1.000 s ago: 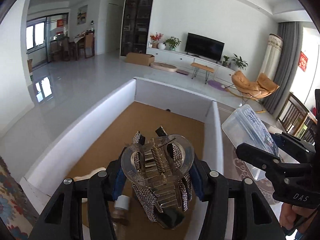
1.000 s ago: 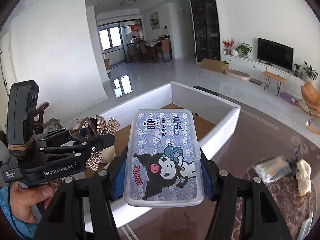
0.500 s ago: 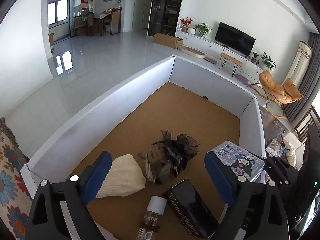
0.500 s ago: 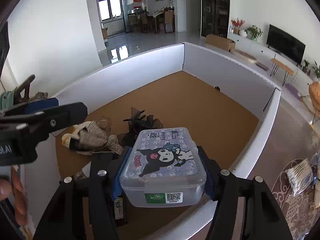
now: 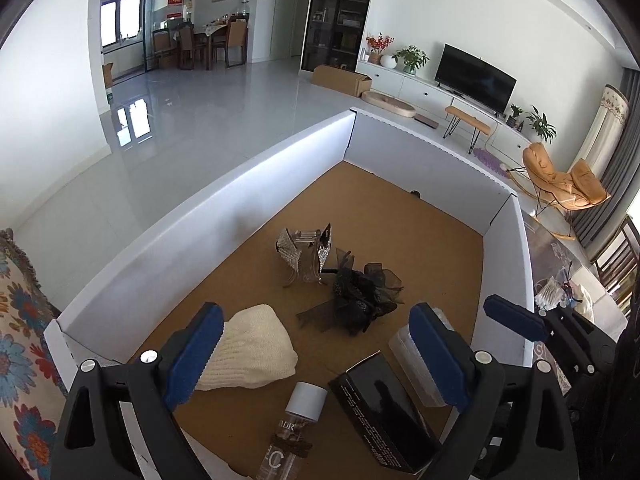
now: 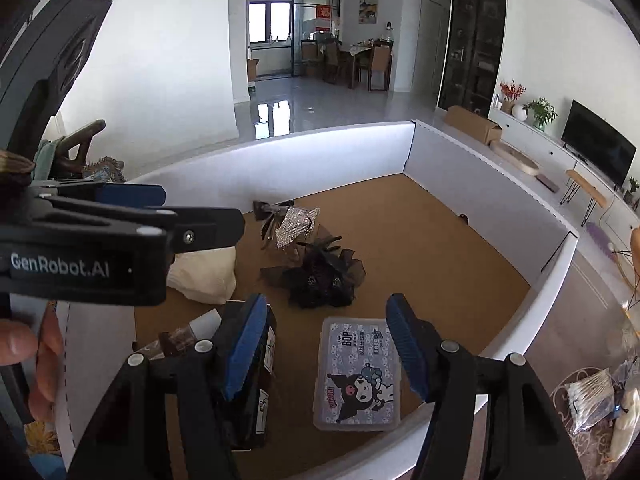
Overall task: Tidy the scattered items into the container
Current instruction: 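Withdraw both open tools from the container back toward the table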
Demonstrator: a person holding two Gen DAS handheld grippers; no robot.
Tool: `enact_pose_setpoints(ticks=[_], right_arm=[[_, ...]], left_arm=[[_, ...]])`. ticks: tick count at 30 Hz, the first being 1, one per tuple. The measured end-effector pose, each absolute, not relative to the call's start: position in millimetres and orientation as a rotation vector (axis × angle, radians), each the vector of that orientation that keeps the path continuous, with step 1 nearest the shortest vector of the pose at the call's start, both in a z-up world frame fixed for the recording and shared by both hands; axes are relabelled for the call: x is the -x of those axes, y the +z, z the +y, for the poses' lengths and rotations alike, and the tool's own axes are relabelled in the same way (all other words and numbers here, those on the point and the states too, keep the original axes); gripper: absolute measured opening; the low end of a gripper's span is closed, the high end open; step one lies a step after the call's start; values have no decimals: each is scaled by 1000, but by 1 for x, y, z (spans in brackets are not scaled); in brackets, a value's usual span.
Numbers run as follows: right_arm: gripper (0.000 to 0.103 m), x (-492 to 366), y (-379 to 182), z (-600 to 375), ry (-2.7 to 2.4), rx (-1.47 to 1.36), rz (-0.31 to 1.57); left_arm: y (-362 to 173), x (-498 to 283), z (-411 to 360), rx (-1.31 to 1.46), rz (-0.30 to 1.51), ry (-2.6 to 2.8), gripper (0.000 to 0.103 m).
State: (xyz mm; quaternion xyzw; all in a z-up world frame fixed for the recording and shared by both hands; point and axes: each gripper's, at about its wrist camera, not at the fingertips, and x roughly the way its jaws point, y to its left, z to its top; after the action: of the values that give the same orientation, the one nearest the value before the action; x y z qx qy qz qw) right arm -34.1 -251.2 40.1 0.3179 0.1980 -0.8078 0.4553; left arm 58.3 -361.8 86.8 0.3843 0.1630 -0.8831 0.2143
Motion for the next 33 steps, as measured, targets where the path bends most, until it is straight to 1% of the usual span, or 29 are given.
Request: enact_pose_setpoints(ticks=[9, 20, 33], right_arm=[[63, 19, 53, -241, -2001, -777, 475], [63, 18, 53, -230, -2028, -789, 419], [63, 17, 57, -219, -2046, -780, 399]], left_arm=[[96, -61, -347, -1021, 333, -2445, 95], [96, -62, -347, -1022, 330, -2440, 95], [96, -62, -346, -1026, 310, -2434, 95]])
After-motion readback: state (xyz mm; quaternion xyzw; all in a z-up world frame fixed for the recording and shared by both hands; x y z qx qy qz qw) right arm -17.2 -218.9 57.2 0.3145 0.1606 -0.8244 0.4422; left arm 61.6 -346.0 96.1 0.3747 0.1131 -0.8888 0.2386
